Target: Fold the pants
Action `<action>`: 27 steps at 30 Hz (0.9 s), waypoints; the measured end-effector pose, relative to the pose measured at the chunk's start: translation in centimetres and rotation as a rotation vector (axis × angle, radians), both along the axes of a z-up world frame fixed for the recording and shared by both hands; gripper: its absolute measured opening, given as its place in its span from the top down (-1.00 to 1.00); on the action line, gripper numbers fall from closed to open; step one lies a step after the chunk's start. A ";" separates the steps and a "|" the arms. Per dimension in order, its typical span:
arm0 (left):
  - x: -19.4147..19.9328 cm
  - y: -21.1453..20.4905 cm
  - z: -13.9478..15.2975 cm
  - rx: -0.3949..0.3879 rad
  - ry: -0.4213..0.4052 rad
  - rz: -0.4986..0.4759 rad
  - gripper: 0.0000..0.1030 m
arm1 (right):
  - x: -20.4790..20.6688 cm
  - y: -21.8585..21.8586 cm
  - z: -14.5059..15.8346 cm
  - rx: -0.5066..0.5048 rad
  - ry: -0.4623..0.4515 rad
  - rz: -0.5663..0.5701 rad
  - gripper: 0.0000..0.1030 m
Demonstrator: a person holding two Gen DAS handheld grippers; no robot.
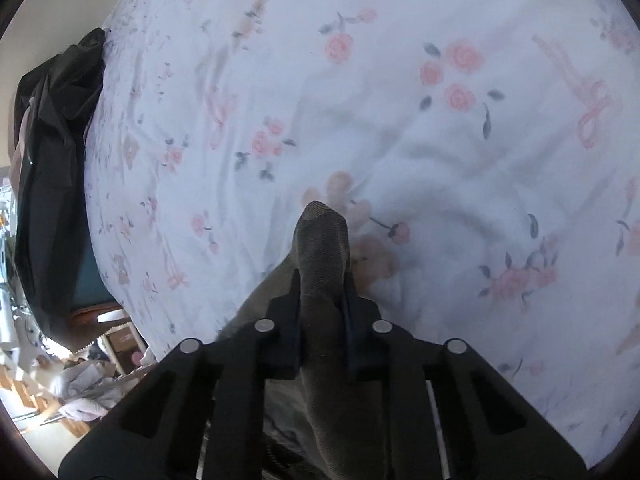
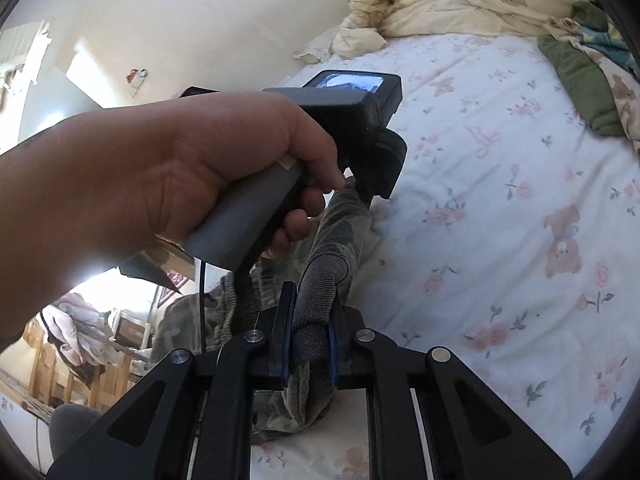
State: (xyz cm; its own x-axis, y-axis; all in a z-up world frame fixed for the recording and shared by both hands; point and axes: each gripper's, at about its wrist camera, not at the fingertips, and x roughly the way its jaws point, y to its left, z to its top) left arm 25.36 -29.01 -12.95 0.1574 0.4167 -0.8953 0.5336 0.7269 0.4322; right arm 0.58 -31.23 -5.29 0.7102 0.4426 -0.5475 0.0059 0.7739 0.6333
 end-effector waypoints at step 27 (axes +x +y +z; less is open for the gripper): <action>-5.2 36.5 14.0 -0.649 -0.124 0.464 0.86 | -3.8 27.5 7.8 -0.156 -0.253 0.732 1.00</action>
State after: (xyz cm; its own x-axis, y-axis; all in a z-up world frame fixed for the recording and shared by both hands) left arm 20.20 7.53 1.04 0.2104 -0.1334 -0.9685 0.0921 0.9890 -0.1162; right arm -3.26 -3.78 2.46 0.3793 0.7772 -0.5021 -0.6692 0.6052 0.4313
